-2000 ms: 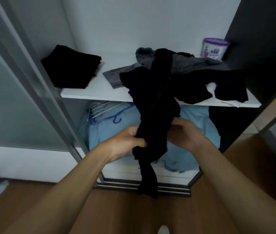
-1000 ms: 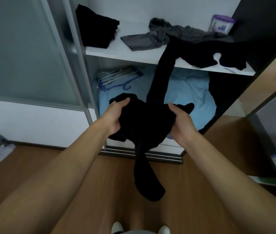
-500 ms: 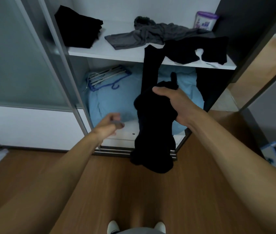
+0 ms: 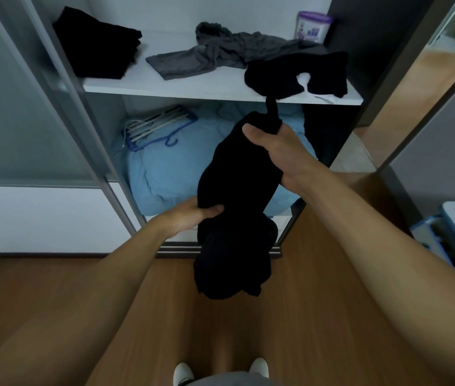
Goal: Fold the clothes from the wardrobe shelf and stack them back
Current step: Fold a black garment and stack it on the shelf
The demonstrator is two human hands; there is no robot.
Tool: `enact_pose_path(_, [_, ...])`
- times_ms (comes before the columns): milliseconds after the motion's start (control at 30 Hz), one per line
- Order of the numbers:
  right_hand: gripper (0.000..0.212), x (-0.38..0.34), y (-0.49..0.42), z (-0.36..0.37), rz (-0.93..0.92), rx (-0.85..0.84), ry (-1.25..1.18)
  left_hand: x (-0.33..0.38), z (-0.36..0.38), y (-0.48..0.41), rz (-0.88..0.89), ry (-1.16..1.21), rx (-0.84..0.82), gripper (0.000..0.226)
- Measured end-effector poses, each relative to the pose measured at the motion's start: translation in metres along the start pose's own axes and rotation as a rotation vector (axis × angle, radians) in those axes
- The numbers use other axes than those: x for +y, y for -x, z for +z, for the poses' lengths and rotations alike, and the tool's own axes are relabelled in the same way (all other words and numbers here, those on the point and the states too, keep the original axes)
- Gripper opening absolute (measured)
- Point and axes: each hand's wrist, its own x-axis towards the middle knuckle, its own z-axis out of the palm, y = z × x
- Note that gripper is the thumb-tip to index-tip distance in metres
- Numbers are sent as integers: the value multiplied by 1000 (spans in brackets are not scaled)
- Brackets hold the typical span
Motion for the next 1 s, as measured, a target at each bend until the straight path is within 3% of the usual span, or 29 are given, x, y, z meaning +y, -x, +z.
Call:
enact_pose_path(67, [7, 2, 0, -5, 0, 61, -12, -1, -10, -3, 16, 37, 211, 11])
enact_pose_path(133, [9, 3, -1, -9, 10, 127, -76, -2, -22, -5, 42, 43, 338, 13])
enact_pose_path(300, [20, -2, -7, -5, 6, 181, -188, -14, -31, 3, -163, -304, 107, 7])
enact_pose_path(400, [30, -2, -10, -9, -19, 217, -156, -22, -40, 9, -196, -142, 318, 10])
enact_pose_path(467, [25, 3, -12, -17, -33, 235, -118, -17, -52, 12, -170, -21, 488, 16])
enact_pose_path(600, [31, 23, -13, -33, -27, 245, 182, 5, -69, 18, -128, 150, 565, 22])
enact_pose_path(700, [43, 42, -8, -40, 60, 24, 452, 29, -70, 24, -52, 173, 536, 28])
enact_pose_path(833, [108, 66, -2, -12, 74, -396, 777, 73, -56, 31, 107, 236, 479, 28])
enact_pose_path(900, [102, 75, -2, 13, 19, -467, 820, 95, -48, 32, 217, 209, 418, 31])
enact_pose_path(1000, [41, 77, -5, 37, -16, -258, 659, 108, -46, 34, 357, 169, 328, 27])
